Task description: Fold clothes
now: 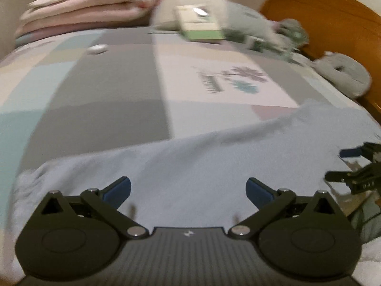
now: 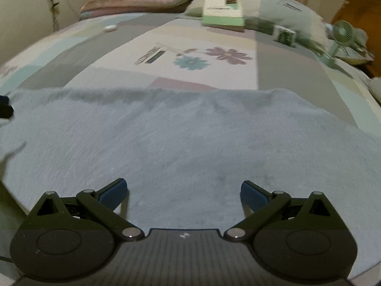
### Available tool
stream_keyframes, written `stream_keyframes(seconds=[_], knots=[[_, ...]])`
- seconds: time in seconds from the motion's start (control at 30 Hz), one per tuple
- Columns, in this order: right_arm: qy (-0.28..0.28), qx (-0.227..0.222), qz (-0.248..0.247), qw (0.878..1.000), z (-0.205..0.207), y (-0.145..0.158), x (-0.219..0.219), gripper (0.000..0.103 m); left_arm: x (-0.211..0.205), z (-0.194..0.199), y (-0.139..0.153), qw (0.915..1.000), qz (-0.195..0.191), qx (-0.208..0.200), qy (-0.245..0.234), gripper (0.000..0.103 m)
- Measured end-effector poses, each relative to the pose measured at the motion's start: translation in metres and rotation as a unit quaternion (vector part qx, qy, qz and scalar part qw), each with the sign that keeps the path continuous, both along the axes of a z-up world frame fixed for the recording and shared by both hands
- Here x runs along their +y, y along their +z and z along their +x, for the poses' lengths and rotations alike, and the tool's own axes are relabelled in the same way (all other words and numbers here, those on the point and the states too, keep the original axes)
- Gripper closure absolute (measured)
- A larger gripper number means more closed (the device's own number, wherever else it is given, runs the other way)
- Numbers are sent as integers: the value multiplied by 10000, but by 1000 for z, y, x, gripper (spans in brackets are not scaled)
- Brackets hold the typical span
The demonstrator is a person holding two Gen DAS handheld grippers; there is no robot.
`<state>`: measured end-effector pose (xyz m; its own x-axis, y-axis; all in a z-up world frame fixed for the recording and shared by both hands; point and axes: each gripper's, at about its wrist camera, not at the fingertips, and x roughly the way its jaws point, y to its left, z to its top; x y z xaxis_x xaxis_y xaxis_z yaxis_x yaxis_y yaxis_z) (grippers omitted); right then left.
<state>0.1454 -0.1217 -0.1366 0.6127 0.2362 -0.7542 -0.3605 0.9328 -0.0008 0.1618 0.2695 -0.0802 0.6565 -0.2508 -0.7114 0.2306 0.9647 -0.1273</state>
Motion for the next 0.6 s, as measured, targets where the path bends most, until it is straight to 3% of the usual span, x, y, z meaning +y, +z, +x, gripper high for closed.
stream_keyframes(seconds=[0.17, 0.27, 0.33, 0.47, 0.6], knots=[[-324, 23, 43, 9995, 6, 0, -21, 0, -11, 47, -30, 9984, -255, 476, -179, 1], [-493, 70, 0, 9988, 8, -3, -32, 0, -4, 57, -27, 9993, -250, 261, -23, 1], [-582, 21, 36, 9983, 8, -1, -40, 0, -1, 62, -23, 9990, -202, 325, 243, 1], [-666, -174, 66, 9976, 7, 9, -53, 0, -15, 38, -8, 9991, 335, 129, 207, 1], [-718, -8, -100, 9974, 11, -2, -58, 0, -27, 5, -13, 9977, 664, 104, 48, 1]])
